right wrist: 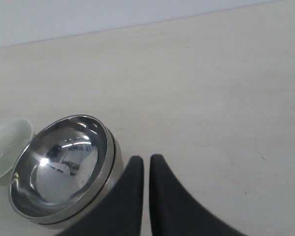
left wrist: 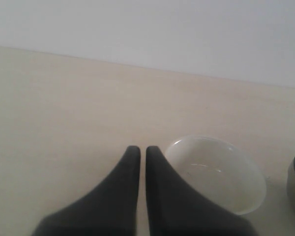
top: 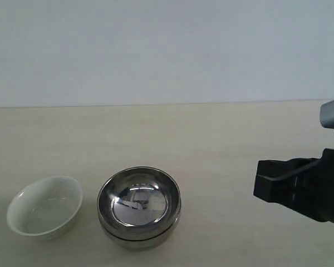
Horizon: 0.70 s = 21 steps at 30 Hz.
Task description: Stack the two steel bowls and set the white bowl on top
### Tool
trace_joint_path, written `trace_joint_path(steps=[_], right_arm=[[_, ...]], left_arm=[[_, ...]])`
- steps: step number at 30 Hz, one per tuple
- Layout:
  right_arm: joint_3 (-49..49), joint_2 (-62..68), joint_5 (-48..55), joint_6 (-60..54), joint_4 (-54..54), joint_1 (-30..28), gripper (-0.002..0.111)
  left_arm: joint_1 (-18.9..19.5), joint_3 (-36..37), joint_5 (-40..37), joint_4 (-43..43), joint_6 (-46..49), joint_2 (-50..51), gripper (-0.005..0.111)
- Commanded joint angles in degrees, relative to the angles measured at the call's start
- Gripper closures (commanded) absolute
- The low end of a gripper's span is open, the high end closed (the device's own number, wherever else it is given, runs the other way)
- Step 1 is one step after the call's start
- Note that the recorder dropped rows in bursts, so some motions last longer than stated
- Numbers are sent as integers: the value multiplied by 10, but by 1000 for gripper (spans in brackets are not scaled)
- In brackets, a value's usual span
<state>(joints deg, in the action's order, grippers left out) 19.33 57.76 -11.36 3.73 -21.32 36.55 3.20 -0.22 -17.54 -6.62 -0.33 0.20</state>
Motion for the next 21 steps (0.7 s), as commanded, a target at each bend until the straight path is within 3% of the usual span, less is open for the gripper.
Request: trace_joint_path(steps=[1, 9, 17, 21], right_arm=[[-2, -7, 3, -18, 0, 0, 108], [-16, -153, 67, -103, 2, -13, 108], [-111, -354, 73, -107, 2, -145, 108], [-167, -432, 72, -112, 2, -180, 108]], left_arm=[[-4, 2, 6, -4, -1, -2, 103], [-4, 2, 6, -4, -1, -2, 103], [-4, 2, 6, -4, -1, -2, 103], [-4, 2, 6, -4, -1, -2, 103]])
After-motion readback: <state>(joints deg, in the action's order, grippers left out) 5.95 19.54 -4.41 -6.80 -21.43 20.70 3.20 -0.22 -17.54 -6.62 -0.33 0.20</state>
